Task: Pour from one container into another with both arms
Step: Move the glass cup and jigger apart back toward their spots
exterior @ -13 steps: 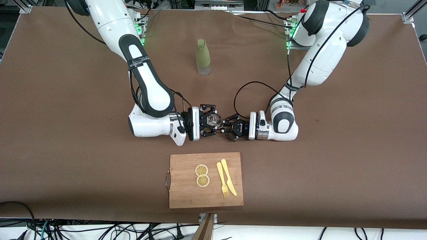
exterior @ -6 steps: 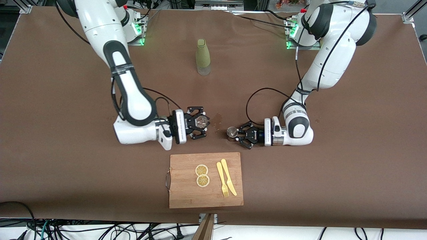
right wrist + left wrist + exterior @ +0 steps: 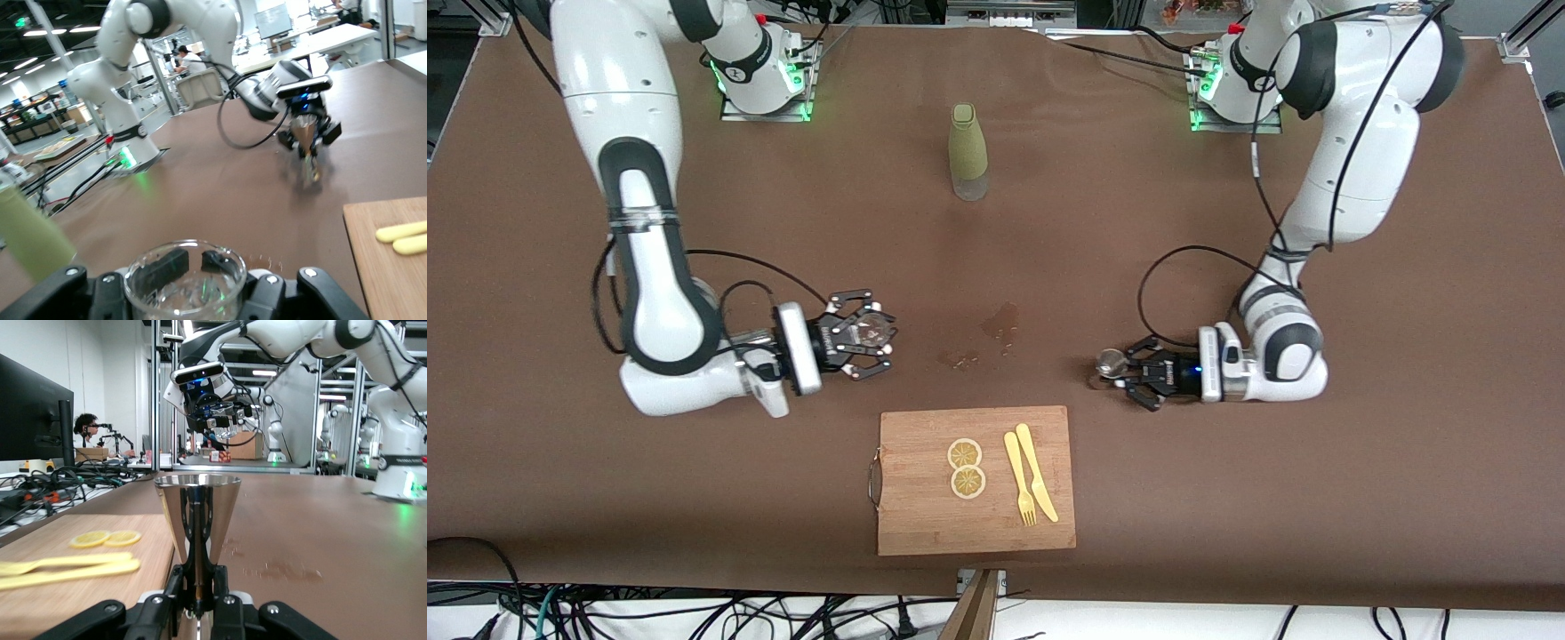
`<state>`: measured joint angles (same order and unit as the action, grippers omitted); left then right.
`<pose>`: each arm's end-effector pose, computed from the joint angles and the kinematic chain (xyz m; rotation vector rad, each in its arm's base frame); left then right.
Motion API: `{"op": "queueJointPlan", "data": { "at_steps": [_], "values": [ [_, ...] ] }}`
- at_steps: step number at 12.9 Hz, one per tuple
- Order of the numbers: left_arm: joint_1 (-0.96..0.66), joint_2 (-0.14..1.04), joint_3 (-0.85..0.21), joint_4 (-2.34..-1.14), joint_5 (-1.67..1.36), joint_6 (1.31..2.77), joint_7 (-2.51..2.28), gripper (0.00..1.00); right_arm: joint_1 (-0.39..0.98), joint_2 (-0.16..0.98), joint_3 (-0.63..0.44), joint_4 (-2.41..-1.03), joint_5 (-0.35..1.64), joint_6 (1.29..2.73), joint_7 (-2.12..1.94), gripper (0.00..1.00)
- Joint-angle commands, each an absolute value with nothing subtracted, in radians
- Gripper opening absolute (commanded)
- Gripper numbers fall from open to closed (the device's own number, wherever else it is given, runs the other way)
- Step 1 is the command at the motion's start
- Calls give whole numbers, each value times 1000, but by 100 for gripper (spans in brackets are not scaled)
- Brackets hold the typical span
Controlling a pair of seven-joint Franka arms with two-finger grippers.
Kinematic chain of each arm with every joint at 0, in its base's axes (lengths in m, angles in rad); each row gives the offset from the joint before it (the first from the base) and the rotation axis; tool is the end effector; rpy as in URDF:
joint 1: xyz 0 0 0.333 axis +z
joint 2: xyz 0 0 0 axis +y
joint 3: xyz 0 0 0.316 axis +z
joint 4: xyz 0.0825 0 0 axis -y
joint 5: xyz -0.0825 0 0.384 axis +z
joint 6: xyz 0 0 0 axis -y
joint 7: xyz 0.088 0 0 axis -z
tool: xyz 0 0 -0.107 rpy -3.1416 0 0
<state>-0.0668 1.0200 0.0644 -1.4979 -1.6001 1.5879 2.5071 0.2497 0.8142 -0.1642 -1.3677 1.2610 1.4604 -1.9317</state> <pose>0.6555 -0.1139 0.0887 1.2517 -1.2404 1.1789 0.6701 0.1951 0.2568 -1.2869 -1.4164 -0.5712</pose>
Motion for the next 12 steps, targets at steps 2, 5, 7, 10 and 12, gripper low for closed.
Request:
{"op": "queueJointPlan", "data": {
  "at_steps": [2,5,7,10,12],
  "values": [
    [1,983,152,-1513,-1523,1479,2530,0,141,807,-153,-1414,1163,1358,-2127,18],
    [70,989,221,-1509,-1459,1347,2574,0,69,830,-153,-1460,1105,1327,-2291,19],
    [139,993,221,-1511,-1366,1292,2620,0,20,894,-153,-1460,1095,1296,-2409,19],
    [234,996,221,-1511,-1252,1208,2670,0,-37,991,-153,-1451,1095,1260,-2525,21],
    [271,999,221,-1516,-1188,1169,2726,0,-55,1022,-153,-1447,1069,1230,-2565,21]
  ]
}}
